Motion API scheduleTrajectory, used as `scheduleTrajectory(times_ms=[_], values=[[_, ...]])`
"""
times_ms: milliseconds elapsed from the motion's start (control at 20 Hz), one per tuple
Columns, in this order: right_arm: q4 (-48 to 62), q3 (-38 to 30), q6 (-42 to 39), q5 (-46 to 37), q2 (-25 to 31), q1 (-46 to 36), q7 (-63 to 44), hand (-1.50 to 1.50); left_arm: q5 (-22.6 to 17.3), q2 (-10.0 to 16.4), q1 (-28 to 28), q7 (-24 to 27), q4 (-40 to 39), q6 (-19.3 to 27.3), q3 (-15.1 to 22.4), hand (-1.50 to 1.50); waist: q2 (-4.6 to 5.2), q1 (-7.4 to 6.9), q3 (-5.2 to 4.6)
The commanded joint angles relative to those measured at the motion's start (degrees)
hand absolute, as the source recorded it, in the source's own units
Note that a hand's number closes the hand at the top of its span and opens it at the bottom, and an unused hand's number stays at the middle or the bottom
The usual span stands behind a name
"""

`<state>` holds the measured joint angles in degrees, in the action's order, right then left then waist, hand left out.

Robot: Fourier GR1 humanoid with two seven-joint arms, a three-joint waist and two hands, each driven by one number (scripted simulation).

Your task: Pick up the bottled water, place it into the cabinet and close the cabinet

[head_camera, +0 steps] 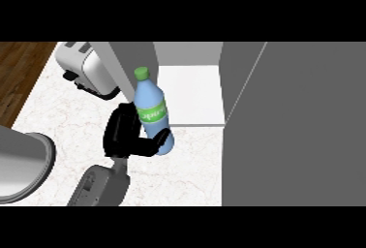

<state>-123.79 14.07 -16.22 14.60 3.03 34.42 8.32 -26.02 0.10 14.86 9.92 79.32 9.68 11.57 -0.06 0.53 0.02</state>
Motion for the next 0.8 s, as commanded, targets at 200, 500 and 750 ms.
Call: scheduleTrajectory(times_ms=[200, 500, 750], values=[[0.21, -2.09, 0.49, 3.12, 0.91, -5.19, -3.53, -1.50, 3.36, -0.10, 15.59, 1.71, -11.12, 12.53, 5.51, 1.50, 0.25, 0.44, -0.01], [3.86, 1.15, 0.16, -0.83, -0.86, -1.85, 2.60, -1.50, 6.01, -0.10, 26.97, 0.74, -21.60, 15.57, 1.52, 1.50, 0.19, 0.77, -0.01], [3.41, -1.85, -0.07, 2.40, 0.92, -4.29, -0.39, -1.50, 4.10, -0.10, 34.76, 3.61, -31.00, 20.26, 3.61, 1.50, 0.28, 0.92, -0.01]])
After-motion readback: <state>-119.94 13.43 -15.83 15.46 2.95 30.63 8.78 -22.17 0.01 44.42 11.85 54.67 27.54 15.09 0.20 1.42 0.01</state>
